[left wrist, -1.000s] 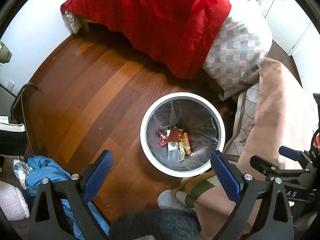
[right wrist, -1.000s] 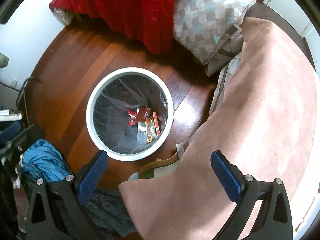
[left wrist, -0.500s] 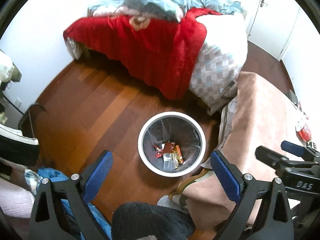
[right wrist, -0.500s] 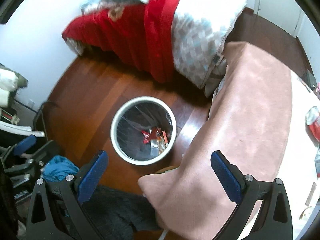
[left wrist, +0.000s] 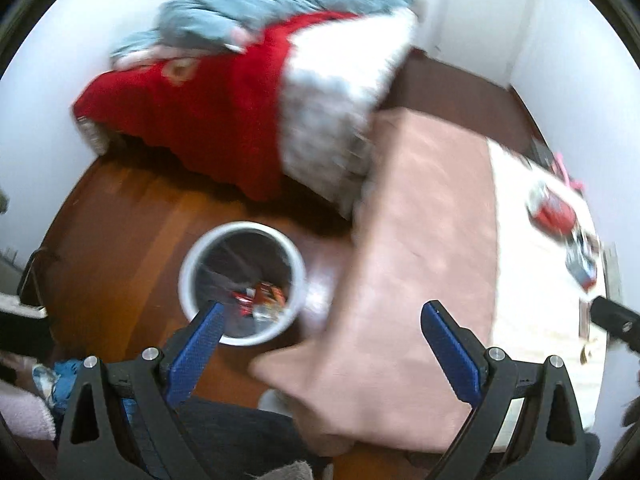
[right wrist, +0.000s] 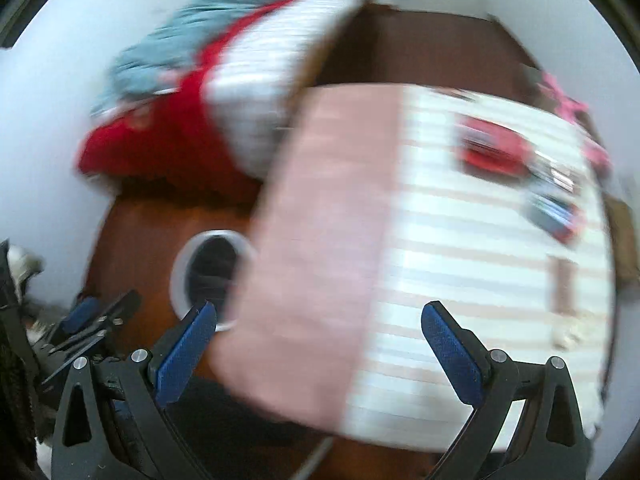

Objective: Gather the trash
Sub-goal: 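Move both tools back from the bin toward the table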

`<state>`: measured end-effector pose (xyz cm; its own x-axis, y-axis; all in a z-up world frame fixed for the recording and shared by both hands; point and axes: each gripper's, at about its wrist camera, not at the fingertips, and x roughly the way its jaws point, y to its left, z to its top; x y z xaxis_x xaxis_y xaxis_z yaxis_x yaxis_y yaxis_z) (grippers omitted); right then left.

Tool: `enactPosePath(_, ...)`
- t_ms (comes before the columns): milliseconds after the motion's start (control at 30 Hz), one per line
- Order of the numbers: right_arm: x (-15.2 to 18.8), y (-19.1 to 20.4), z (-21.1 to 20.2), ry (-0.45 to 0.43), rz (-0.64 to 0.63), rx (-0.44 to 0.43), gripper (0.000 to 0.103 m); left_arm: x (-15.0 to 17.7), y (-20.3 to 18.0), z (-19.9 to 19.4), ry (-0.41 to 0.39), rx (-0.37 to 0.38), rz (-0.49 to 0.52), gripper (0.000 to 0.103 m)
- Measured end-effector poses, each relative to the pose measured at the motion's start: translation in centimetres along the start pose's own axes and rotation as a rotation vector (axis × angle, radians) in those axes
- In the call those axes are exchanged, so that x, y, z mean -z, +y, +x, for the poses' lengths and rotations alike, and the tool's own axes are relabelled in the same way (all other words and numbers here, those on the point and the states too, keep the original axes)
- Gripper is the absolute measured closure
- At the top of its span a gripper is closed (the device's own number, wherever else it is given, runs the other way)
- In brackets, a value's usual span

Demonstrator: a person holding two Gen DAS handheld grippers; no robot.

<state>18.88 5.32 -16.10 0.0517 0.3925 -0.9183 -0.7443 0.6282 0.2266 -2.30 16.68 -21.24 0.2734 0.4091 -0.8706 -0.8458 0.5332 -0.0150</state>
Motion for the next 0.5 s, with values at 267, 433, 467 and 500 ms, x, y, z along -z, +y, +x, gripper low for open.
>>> enactPosePath(267, 1.8, -22.9, 1.3, 0.08, 0.354, 0.237, 0.0, 2.9, -14.3, 7.4, 0.137, 0.043, 0.156, 0.003)
enactPosePath(433, 3.3, -30.3, 4.0, 0.109, 0.522, 0.236, 0.013, 4.0, -19.8, 9.4, 0.174, 0.024, 0.249, 0.003)
enactPosePath(467, 3.5, -31.0, 4.7, 0.11, 0.542, 0.232, 0.015, 4.1, -20.2, 9.6, 0.177, 0.023, 0.256, 0.003)
enactPosePath(500, 3.6, -31.5, 5.3, 0.105, 0.55, 0.222, 0.015, 4.2, -20.7, 9.7, 0.179, 0.023, 0.262, 0.003)
